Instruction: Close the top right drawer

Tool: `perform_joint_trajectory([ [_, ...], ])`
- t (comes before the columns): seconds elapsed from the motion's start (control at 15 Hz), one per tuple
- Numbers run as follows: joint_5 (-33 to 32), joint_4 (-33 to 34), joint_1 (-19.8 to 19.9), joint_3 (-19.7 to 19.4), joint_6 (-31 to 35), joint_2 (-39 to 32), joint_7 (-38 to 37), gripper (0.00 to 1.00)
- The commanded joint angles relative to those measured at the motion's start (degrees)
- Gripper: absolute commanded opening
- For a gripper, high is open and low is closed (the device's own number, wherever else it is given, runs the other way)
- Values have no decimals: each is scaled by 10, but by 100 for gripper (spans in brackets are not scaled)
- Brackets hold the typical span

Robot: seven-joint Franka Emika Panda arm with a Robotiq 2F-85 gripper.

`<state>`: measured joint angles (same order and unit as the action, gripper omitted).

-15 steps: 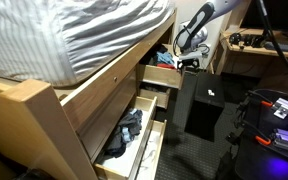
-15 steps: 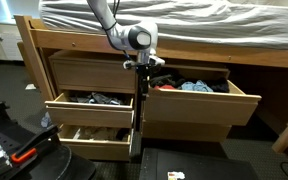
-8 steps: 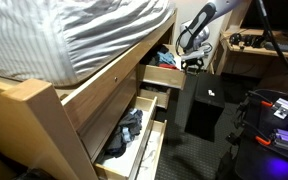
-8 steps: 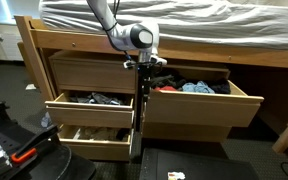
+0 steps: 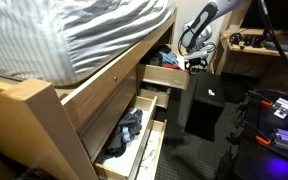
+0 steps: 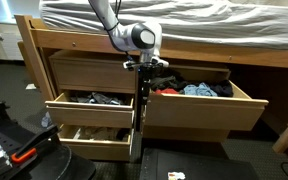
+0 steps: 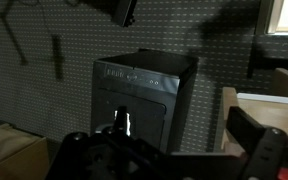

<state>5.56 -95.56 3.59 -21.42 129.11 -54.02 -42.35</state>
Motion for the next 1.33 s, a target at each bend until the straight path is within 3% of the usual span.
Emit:
perform_joint_trajectory([
  [0.0,-11,3,10,10,-1,1,-6,100],
  [0.33,52,-48,46,84,134,61,97,100],
  [0.47,80,-48,60,99,147,69,118,100],
  [0.6,68,-19,39,76,126,43,91,100],
  [0.73,73,-20,43,77,130,49,95,100],
  [1.07,65,-70,15,9,187,100,-9,100],
  [1.27,30,-68,-7,-46,137,99,-93,100],
])
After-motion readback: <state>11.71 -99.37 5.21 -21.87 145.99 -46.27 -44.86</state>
